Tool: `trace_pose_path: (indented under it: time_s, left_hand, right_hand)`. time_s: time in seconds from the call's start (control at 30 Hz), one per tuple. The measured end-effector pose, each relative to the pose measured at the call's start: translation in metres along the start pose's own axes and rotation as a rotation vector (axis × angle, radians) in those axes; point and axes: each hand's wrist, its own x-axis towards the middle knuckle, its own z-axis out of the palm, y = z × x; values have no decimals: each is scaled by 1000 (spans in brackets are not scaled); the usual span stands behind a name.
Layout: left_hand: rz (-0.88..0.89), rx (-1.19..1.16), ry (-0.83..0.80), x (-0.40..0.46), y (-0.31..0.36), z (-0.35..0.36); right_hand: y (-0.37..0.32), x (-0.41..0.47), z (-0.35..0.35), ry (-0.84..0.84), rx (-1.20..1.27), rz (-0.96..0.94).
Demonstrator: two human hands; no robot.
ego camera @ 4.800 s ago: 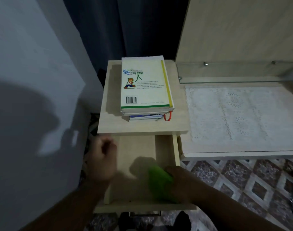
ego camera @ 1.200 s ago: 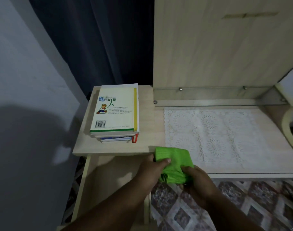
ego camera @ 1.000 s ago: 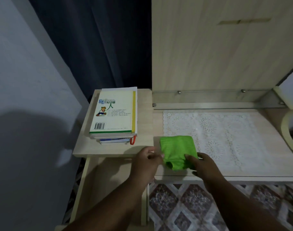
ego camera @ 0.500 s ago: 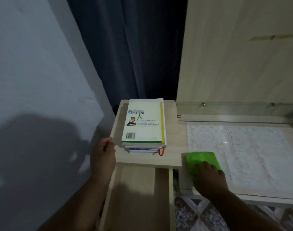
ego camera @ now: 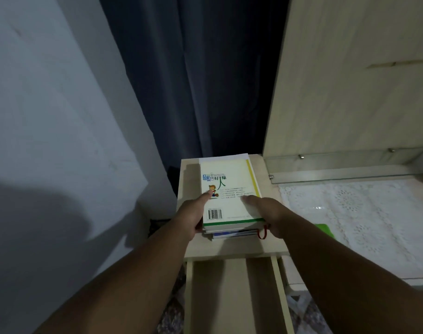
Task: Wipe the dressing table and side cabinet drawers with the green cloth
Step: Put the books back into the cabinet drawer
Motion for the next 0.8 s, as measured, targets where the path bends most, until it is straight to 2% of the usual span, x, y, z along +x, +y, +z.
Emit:
trace_pose_path:
  time_s: [0.1,0.17,0.3,0.37,0.43,0.67,0.73,0.8]
  left_hand:
    - [64,77,61,1,-5,6]
    - [90,46,90,-2,-7,9]
    - [105,-50,49,-28,-18,8]
    - [90,-137,-17,-54,-31,5]
    - [56,-205,-77,-89,-47,2]
    - [-174,-331,-179,-185,-119,-3]
    - [-238,-361,-231,-195,-135,-9]
    - [-274,-351,-249,-190,-150,-13]
  right_hand:
    - [12,14,-3,-20,69,-39]
    - [10,2,-2,-30,75,-81]
    - [9,-47,0,-45,13,-110]
    - [16,-76,-3,-92,84,-80]
    - [26,-110,-7,-168,222,1]
    - [70,-216,-8,-415,416,251]
    - [81,-224,-5,-452,425,243]
    - [90,-228,-2,-419,412,226]
